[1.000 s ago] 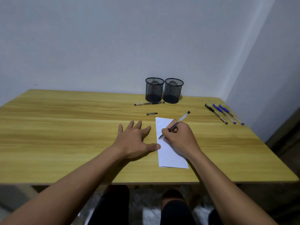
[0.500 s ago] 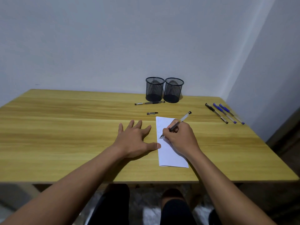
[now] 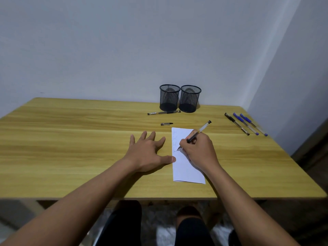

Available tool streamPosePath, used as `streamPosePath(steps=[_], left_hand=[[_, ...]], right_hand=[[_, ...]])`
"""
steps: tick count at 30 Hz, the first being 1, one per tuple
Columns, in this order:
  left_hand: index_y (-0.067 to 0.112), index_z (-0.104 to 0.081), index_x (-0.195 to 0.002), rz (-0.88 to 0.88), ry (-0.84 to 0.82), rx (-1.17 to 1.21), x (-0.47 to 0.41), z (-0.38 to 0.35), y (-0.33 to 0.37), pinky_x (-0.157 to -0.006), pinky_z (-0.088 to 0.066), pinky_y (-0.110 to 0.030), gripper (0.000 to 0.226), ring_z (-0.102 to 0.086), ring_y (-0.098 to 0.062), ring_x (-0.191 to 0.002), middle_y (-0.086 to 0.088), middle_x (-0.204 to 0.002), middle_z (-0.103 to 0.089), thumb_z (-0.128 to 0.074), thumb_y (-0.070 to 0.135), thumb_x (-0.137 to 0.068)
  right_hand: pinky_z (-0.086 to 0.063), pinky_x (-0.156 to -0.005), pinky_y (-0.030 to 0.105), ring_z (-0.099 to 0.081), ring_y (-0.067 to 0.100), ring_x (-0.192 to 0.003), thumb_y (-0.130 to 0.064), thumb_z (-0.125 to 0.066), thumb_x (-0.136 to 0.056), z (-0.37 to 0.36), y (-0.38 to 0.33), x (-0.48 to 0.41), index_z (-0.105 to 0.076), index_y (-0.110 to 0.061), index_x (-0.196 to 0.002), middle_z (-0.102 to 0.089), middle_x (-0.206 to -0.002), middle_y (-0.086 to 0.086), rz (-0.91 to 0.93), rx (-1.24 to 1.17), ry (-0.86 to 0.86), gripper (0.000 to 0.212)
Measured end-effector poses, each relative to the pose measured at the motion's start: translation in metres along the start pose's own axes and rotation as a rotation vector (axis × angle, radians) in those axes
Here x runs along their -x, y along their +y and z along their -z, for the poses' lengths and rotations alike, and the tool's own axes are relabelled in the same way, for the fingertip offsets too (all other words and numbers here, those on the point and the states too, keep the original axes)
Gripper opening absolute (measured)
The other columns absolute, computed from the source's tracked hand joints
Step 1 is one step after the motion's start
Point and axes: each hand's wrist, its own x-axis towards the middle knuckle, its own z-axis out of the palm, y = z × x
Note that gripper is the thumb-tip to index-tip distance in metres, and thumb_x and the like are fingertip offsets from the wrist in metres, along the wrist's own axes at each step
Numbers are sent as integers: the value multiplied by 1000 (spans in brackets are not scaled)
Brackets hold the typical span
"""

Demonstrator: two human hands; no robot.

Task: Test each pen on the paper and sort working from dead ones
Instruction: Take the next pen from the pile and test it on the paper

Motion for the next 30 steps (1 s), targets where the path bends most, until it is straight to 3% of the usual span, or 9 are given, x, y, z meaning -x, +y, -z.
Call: streamPosePath(steps=[9, 12, 17, 24, 25, 27, 28, 30], left_hand=[[41, -21, -154, -4, -1, -4, 1, -1, -1, -117, 4, -64, 96, 3, -30, -153, -3, -167, -6, -39, 90, -73], [41, -21, -154, -1, 2, 4, 2, 0, -2, -117, 5, -64, 97, 3, -30, -153, -3, -167, -6, -39, 90, -73], [40, -21, -154, -8, 8, 21, 4, 0, -1, -118, 4, -64, 96, 3, -29, -153, -4, -167, -6, -41, 88, -74], [36, -24, -155, -18, -7, 48, 4, 5, 0, -117, 2, -63, 95, 1, -29, -154, -3, -167, -7, -45, 85, -75], [36, -30, -153, -14, -26, 58, 3, 8, -1, -118, -2, -63, 94, -5, -29, -153, -3, -166, -13, -44, 86, -75], [36, -57, -137, 19, -20, 198, -2, 21, -6, -116, -25, -54, 84, -35, -24, -143, 0, -153, -45, -43, 87, -72], [35, -69, -123, 45, 25, 320, -7, 28, -8, -107, -39, -44, 73, -52, -21, -129, 2, -133, -64, -46, 85, -73], [30, -77, -106, 96, 190, 445, -26, 38, -12, -83, -49, -31, 51, -67, -18, -103, 5, -97, -75, -56, 70, -82]], right_hand=[[-41, -55, 35, -50, 18, -56, -17, -68, -83, 0, 0, -1, -60, 4, -75, -59, -61, 10, -31, -50, -51, 24], [-50, -57, 43, -56, 21, -57, -20, -64, -83, -1, 0, -5, -59, 0, -71, -63, -63, 16, -33, -120, -29, 24], [-58, -63, 53, -66, 24, -60, -20, -62, -83, -3, -1, -16, -63, -4, -72, -67, -61, 9, -76, -173, -59, 20], [-47, -54, 37, -59, 17, -51, -15, -62, -87, -1, -2, -22, -61, -7, -70, -66, -57, 8, -43, -178, -134, 18], [-46, -53, 35, -58, 16, -50, -13, -62, -87, 0, -3, -23, -61, -7, -69, -65, -56, 8, -40, -196, -144, 19], [-43, -48, 30, -54, 17, -48, -6, -61, -88, 4, -6, -24, -57, -7, -68, -60, -55, 9, -42, -282, -161, 21], [-40, -45, 27, -51, 17, -48, -3, -60, -89, 8, -7, -25, -55, -7, -67, -58, -55, 10, -47, -343, -165, 23], [-36, -42, 25, -47, 16, -46, -2, -60, -91, 15, -10, -28, -53, -8, -69, -55, -56, 10, -50, -432, -159, 24]])
